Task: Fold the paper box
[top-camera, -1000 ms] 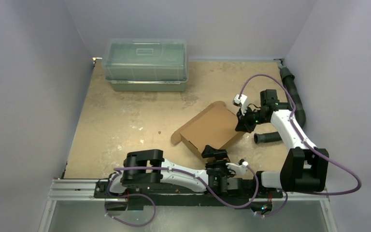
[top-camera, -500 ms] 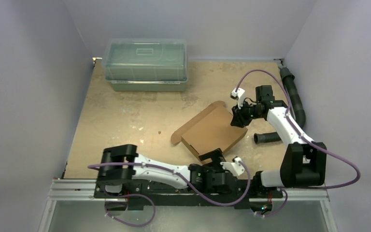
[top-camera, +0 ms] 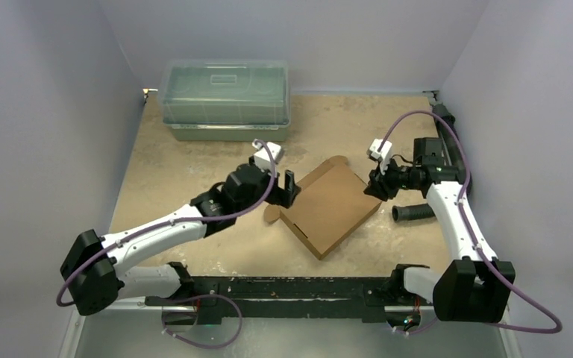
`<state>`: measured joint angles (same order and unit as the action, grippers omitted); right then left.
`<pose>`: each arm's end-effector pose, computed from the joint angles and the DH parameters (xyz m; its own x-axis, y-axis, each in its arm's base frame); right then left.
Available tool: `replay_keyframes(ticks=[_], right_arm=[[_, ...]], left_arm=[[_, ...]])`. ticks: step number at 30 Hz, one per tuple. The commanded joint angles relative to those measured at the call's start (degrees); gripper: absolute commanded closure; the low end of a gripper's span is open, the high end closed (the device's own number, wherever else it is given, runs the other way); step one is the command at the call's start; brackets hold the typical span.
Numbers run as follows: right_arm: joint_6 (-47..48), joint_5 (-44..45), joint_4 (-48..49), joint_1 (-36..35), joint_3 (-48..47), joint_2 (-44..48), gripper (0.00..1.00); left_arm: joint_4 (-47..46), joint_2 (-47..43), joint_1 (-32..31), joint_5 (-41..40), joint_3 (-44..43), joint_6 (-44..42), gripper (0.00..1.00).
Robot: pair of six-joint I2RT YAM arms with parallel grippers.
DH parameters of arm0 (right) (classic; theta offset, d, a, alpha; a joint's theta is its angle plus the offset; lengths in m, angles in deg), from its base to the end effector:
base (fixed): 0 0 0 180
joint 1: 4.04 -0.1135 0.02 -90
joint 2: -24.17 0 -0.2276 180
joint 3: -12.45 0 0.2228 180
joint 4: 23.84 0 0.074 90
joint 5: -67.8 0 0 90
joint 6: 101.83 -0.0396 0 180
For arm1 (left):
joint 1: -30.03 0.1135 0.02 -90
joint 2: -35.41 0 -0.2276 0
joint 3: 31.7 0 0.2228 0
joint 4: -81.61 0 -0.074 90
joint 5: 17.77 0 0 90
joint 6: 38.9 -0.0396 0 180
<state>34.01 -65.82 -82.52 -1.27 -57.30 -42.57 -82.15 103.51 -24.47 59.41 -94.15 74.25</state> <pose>0.2116 0.0171 0.2495 -0.3209 -0.5044 -0.8016 -0.8381 0.5455 -0.0077 0.1589 -0.2076 0.2608 -0.4641 -0.0094 -0.8857 0.5349 0.7941 -0.2887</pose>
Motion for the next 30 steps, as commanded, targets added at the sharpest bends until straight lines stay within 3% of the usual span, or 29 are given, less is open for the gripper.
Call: replay_keyframes(ticks=[1,3,6,9,17,24,30], right_arm=[[19.02,0.03,-14.67,0.05,-1.01,-1.3,0.68],[29.73,0.45,-22.05,0.05,-0.58,-2.56,0.79],[39.57,3.13,-26.41,0.05,1.31,-3.95,1.0],[43.67,6.41,-24.59,-0.04,4.41,-5.06,1.0],[34.84,13.57,-7.33,-1.29,7.88,-8.28,1.0],[22.91,12.7,4.43,-2.3,7.22,-10.63,1.0],[13.67,15.19,10.66,-8.96,1.74,-16.25,0.99]], left_arm=[[-7.8,2.7,8.92,17.6,2.62,4.67,0.25],[-8.89,6.27,10.42,19.07,1.57,3.74,0.3],[-10.74,11.69,11.93,20.88,0.05,2.67,0.47],[-13.05,16.53,13.14,23.51,-0.86,2.4,0.49],[-16.42,23.13,15.09,28.3,-0.45,2.6,0.61],[-18.17,23.62,15.15,29.98,3.59,4.04,0.69],[-23.89,21.47,15.19,31.76,10.25,9.16,0.71]])
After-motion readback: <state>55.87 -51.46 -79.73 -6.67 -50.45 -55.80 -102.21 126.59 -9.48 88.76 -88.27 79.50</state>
